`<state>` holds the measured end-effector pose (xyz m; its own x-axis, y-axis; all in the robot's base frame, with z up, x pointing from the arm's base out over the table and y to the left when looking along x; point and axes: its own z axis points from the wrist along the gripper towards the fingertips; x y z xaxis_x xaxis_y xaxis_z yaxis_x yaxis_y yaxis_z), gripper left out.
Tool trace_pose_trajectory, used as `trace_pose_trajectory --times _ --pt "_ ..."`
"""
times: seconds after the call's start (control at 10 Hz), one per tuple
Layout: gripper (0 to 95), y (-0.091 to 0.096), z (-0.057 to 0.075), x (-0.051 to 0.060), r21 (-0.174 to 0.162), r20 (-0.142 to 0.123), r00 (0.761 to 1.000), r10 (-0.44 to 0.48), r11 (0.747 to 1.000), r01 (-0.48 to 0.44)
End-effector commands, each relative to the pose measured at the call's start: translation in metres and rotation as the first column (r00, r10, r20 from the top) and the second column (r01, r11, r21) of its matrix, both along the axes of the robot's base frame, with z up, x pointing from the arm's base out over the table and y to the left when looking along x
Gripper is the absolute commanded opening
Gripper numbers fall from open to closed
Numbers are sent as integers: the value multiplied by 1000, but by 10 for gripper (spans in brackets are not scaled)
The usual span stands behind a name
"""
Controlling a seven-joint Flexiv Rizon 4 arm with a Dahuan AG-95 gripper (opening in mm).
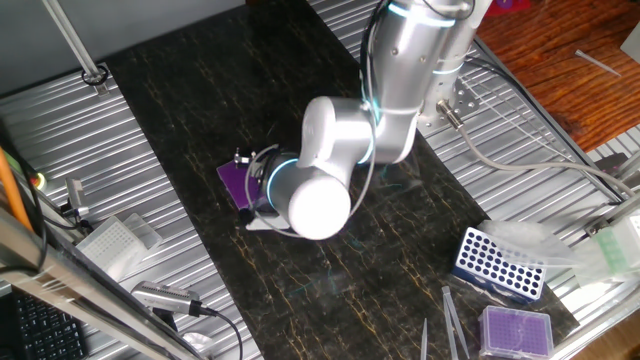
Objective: Insert a small pipette tip into the holder for small pipette tips
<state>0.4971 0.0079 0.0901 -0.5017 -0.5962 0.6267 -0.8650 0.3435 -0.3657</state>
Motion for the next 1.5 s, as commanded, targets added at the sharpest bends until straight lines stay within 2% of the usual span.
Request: trace_pose_trajectory --times 0.1,0.2,0.3,0.4,0.5,0.6,0.7,0.9,1.0,1.1,1.5 --pt "0 -2 1 -2 130 66 987 -143 983 134" --pt "0 -2 1 -2 178 78 975 -210 965 193" --pt "0 -2 1 -2 193 83 970 -231 958 211" --pt "0 -2 1 -2 225 97 952 -290 938 263" --pt "0 -2 1 -2 256 96 941 -325 921 292" --pt "0 -2 1 -2 288 83 934 -347 906 311" --pt "0 -2 0 -2 355 57 925 -376 873 333" --pt "0 -3 0 -2 421 38 907 -419 830 366" --pt "0 -3 0 -2 465 21 895 -445 797 385" --pt "0 -5 2 -4 493 3 891 -454 776 393" --pt "0 -7 3 -6 518 -19 892 -452 759 395"
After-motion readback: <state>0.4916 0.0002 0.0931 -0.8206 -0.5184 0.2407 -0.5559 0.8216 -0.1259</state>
